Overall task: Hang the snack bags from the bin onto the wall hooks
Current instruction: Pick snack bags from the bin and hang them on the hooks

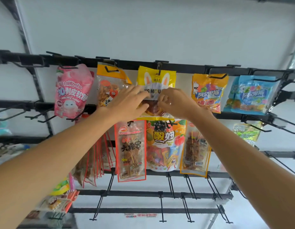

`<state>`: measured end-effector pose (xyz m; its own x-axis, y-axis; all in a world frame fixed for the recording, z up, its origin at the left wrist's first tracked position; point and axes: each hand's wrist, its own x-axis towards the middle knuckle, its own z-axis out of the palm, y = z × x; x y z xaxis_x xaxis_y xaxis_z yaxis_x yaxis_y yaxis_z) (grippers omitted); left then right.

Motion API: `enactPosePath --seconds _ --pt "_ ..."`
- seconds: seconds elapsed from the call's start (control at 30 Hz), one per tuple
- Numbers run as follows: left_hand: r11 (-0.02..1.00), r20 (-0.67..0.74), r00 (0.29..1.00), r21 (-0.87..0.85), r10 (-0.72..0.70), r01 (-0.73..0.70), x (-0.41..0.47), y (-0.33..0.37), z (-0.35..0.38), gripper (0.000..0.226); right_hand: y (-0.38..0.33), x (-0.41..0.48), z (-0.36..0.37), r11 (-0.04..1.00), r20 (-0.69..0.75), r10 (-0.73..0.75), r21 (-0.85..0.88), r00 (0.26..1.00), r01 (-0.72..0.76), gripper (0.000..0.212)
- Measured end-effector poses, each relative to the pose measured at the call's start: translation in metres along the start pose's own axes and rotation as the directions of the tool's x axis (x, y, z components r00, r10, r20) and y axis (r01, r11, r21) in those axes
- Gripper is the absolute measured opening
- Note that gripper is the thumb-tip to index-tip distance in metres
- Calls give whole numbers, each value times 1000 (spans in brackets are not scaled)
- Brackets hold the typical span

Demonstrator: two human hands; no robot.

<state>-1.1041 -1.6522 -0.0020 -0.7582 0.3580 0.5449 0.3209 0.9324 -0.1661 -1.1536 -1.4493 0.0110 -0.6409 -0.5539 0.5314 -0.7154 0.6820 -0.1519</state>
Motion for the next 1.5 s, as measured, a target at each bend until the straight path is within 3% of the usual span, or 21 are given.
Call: enactPosePath --seconds 0.1,0.27,0.33,0.43,0.6,0.77,1.1,1.5 --pt "992 142 985 -68 -97 107 -15 13 -25 44 -18 -7 -1 997 106 27 64 994 -34 15" --pt "964 255 937 -52 -238 259 -59 25 -55 36 -50 -27 1 988 178 -105 131 978 82 23" --pt "914 333 881 -113 -335 390 -85 29 -65 35 -64 -39 7 986 253 -132 134 958 100 32" --pt "861 394 802 -50 -449 506 -130 38 -79 38 -88 -54 19 978 351 -193 144 916 151 43" --pt "802 466 673 158 -575 575 -205 51 -110 38 -140 -79 46 955 500 -294 184 815 232 48" --pt "689 493 514 290 -702 664 -268 56 -146 41 -195 -98 68 920 531 -383 295 756 258 52" --pt "561 517 342 358 -785 746 -381 51 -181 44 -306 -118 108 868 573 -497 337 652 365 52" --pt "525 561 299 298 -772 797 -482 20 -157 45 -389 -157 164 832 636 -552 385 539 399 47"
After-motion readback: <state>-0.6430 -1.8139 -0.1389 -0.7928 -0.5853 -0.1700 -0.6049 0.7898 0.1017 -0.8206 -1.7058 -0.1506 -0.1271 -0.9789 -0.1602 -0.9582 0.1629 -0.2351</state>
